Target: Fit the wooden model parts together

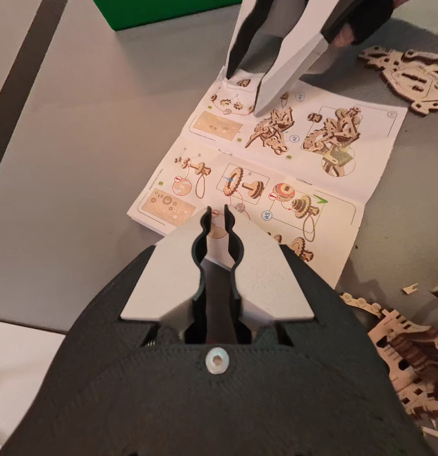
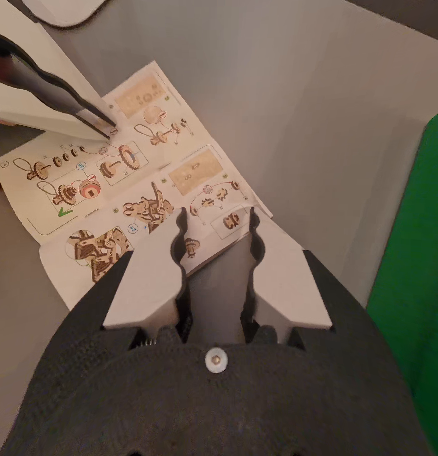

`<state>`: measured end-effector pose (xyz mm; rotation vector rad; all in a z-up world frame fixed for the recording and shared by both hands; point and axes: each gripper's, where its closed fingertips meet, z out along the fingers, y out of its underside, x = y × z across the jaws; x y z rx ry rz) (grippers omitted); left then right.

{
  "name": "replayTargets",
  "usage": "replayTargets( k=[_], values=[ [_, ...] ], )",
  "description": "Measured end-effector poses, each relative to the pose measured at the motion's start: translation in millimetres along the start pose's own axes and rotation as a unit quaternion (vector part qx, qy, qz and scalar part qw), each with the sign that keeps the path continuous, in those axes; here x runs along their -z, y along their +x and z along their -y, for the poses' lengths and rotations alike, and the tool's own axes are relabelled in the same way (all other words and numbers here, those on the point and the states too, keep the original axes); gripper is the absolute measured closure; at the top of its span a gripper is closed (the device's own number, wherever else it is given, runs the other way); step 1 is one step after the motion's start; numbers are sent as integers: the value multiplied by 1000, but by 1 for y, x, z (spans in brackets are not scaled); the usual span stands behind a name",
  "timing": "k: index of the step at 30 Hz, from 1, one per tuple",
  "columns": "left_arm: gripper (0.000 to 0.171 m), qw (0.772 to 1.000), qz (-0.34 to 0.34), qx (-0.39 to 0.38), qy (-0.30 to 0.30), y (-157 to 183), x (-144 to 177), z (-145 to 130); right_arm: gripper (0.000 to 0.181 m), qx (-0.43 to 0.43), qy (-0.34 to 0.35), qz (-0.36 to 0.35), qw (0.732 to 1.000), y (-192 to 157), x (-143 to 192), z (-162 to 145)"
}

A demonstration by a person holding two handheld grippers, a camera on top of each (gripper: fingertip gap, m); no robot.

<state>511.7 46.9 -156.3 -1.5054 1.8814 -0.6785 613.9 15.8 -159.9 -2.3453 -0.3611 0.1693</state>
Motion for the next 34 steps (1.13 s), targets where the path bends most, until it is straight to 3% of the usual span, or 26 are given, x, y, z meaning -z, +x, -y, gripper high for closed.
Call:
replayTargets(
  k=[8,16,20,23,27,34],
  values=[
    [168,1000,-12,-1,-5,3,-2,-1,138,21,-16,6,1000,-3,0,0],
    [169,1000,-11,-2,-5,3,-2,-1,142,31,15,-3,999,-4,1,1],
    [169,1000,-12,0,-5,3,-2,-1,145,32,62,-25,997,4,14,13],
    [169,1000,-13,1,-5,3,-2,-1,160,22,111,-46,993,14,29,26],
    [168,1000,-12,3,-5,2,-2,-1,161,19,126,-51,991,20,33,25],
    [168,1000,-12,2,-5,2,-2,-1,177,35,58,-42,997,18,17,3]
  ],
)
